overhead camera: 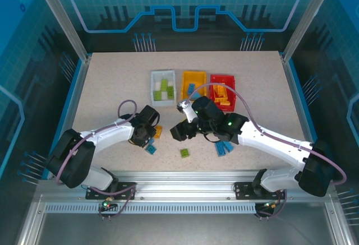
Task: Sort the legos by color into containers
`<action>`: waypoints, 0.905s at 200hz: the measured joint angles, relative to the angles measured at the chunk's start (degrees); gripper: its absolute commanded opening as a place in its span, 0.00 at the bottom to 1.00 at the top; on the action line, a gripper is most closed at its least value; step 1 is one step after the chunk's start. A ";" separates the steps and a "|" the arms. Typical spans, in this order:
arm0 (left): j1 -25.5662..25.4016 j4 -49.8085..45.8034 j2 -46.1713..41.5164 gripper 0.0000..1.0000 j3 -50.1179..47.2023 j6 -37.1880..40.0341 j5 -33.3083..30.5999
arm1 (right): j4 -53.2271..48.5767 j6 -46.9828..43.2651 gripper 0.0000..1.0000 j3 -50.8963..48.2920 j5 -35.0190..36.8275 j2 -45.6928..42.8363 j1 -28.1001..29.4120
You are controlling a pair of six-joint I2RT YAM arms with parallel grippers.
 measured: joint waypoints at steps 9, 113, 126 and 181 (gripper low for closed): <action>0.00 0.13 -0.07 0.24 0.00 0.11 -0.09 | -0.04 0.07 0.68 -0.24 0.13 -0.26 0.00; -0.17 -3.13 -2.69 0.10 19.58 19.61 -3.10 | 2.64 5.40 0.67 -7.89 10.62 -15.63 -1.16; -0.35 -2.56 2.34 0.10 26.47 23.93 -1.51 | 3.54 6.86 0.68 -9.88 12.04 -18.60 -2.32; -2.89 -2.05 27.65 0.13 53.92 37.99 3.39 | 3.87 12.35 0.69 -14.49 14.64 -26.27 -7.91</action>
